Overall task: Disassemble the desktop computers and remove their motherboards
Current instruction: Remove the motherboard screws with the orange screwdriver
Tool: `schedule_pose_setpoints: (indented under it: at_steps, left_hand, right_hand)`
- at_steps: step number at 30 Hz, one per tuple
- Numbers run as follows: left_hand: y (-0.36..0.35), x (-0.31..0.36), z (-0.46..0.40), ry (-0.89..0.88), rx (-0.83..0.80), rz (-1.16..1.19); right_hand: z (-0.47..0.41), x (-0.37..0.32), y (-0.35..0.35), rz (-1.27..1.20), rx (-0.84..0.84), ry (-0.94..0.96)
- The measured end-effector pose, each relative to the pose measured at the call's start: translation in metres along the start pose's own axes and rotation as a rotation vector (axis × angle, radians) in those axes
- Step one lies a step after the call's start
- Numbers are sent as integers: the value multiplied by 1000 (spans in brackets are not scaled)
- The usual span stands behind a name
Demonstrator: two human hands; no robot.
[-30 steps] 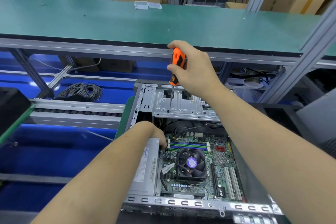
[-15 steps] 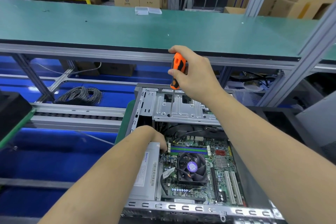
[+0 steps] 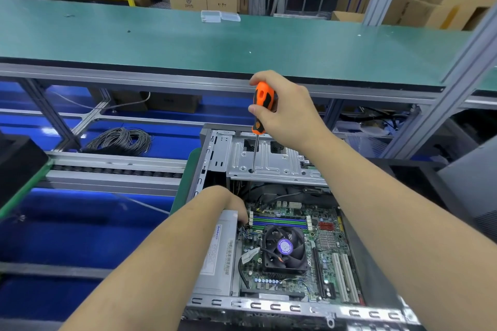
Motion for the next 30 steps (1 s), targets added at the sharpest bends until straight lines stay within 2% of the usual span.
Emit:
schedule_pose_setpoints:
  at_steps: [10, 25, 27, 30]
  left_hand:
    - [0, 1, 0, 16, -6, 16]
    - [0, 4, 4, 4, 11, -18]
    - [0, 2, 2, 7, 11, -29]
    - [0, 2, 2, 17, 18, -34]
  right_hand:
    - [-1, 6, 2, -12, 37, 2]
    - [-2, -3, 1, 2, -11, -7]
    - [-4, -6, 4, 86, -5, 0]
    - [-11, -11, 8, 352, 31, -19]
Point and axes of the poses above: each hand's wrist, its own z-axis away from the middle knuckle, its own y-axis out of the back of the hand, x = y × z, the point moved 2 cm from there along -z, towards the middle knuckle, and after that the axes turned 2 degrees about -y, right-handed, at the moved point
